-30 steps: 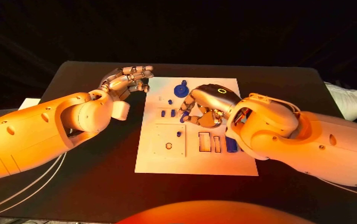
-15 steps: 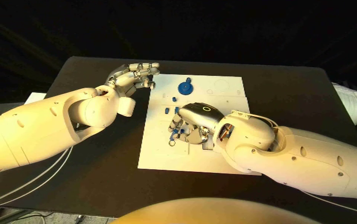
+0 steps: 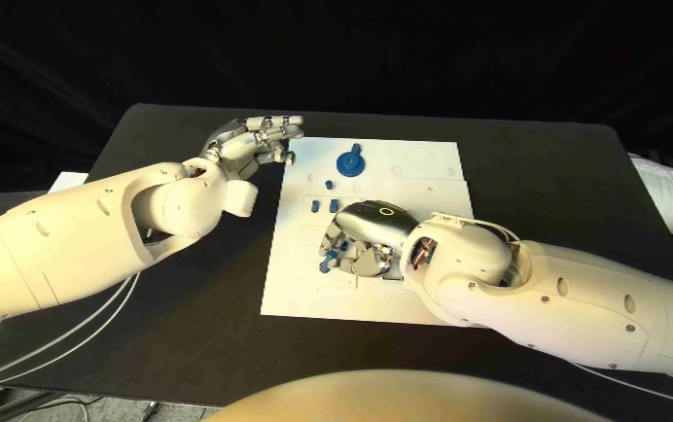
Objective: Assemble the parts on the task board
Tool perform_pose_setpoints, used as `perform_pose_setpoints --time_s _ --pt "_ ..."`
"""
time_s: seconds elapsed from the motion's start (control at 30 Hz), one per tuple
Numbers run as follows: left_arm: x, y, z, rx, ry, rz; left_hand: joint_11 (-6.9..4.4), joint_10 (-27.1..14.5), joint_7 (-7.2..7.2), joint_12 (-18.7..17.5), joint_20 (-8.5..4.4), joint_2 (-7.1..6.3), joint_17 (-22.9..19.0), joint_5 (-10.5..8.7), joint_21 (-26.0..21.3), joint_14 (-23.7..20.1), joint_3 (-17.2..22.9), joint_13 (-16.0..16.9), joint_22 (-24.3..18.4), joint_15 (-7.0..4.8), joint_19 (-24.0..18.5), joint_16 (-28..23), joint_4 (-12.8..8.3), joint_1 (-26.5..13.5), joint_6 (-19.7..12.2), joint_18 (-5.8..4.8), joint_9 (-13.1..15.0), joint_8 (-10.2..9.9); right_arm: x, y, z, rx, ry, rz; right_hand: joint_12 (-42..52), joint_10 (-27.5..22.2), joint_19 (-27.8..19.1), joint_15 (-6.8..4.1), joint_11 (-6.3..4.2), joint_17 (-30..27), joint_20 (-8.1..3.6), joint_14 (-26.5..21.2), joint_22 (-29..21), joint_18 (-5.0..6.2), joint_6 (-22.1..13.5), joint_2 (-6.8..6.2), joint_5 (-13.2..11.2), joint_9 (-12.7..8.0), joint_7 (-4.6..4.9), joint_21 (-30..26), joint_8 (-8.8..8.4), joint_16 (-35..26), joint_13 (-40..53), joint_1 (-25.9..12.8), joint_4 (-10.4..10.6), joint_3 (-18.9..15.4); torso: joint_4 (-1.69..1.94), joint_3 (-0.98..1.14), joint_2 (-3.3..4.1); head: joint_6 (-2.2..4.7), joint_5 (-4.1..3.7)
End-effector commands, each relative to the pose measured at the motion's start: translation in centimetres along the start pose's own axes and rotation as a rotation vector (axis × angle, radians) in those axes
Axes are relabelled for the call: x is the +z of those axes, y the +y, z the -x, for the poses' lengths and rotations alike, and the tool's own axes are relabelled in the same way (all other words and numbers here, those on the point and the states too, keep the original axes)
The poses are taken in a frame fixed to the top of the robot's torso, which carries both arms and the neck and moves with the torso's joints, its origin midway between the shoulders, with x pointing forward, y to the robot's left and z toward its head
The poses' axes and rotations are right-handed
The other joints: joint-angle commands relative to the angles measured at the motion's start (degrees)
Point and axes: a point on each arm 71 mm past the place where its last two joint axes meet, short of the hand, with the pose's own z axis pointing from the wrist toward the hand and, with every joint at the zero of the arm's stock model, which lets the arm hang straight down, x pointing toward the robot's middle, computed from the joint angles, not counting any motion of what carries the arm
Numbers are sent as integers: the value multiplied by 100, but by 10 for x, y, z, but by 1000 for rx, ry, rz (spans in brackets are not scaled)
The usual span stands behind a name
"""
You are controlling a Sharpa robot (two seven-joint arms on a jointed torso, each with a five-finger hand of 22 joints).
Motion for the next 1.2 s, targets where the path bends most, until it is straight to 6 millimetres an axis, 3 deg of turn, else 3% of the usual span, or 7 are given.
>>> perform_pose_setpoints --time_s 0.03,0.53,0.7,0.83,1.03,1.07,1.2 --pt "0 0 -2 -2 22 -4 -17 -38 12 38 -2 60 -10 25 -25 -37 -27 6 -10 -10 -44 -36 6 19 -27 62 -8 20 0 1 -3 -21 25 8 39 160 -9 -15 -110 2 16 156 77 -108 18 32 28 7 42 26 -16 36 9 60 -214 185 2 -2 -4 -6 -1" --pt "0 0 -2 -1 22 -3 -17 -38 12 38 -2 60 -10 25 -25 -37 -27 6 -10 -10 -44 -36 6 19 -27 62 -8 20 4 5 -13 -79 65 6 -46 86 -40 12 -79 -54 37 134 52 -100 -53 -44 63 -10 64 4 -68 -4 -4 -83 -227 140 5 -8 -4 -11 -5" --pt "0 0 -2 -1 22 -3 -17 -38 12 38 -2 60 -10 25 -25 -37 -27 6 -10 -10 -44 -36 6 19 -27 62 -8 20 5 6 -16 -85 76 3 -221 -417 -277 134 50 -386 126 32 -273 -20 -532 -267 196 -111 167 -266 -137 -279 -53 -436 -99 -3 2 -8 -6 -11 -6" --pt "0 0 -2 0 21 -2 -17 -38 12 38 -2 60 -10 25 -25 -37 -27 6 -10 -10 -44 -36 6 19 -27 62 -8 20 5 5 -16 -82 53 -6 -169 -871 -484 189 140 -720 202 -53 -610 64 -948 -455 258 -106 231 -562 -128 -581 -36 -691 -12 -409 2 -7 -5 -12 -9" --pt "-1 0 -1 0 22 0 -17 -38 12 38 -2 60 -10 25 -25 -37 -27 6 -10 -10 -44 -36 6 19 -27 62 -8 20 3 3 -10 -64 -36 -7 -78 -1290 -561 209 173 -843 225 -48 -838 106 -1137 -376 293 -91 246 -767 -118 -694 -24 -611 54 -1120 -2 -1 -4 -5 -18" --pt "-1 0 -1 0 22 0 -17 -38 12 38 -2 60 -10 25 -25 -37 -27 6 -10 -10 -44 -36 6 19 -27 62 -8 20 1 4 -9 -60 -50 -3 12 -1337 -556 202 180 -868 229 -43 -871 109 -1147 -299 299 -85 245 -800 -113 -716 -11 -504 93 -1346 -2 -1 -5 -1 -23" --pt "-1 0 0 0 23 0 -14 -51 15 54 -1 66 -16 23 -34 -43 -38 9 -15 -9 -45 -36 -2 20 -33 63 -8 22 -9 4 1 -30 -116 11 198 -1272 -531 193 149 -926 214 -46 -889 109 -1092 -252 325 -74 235 -816 -104 -769 -1 -428 185 -1609 -8 7 -1 13 -40"
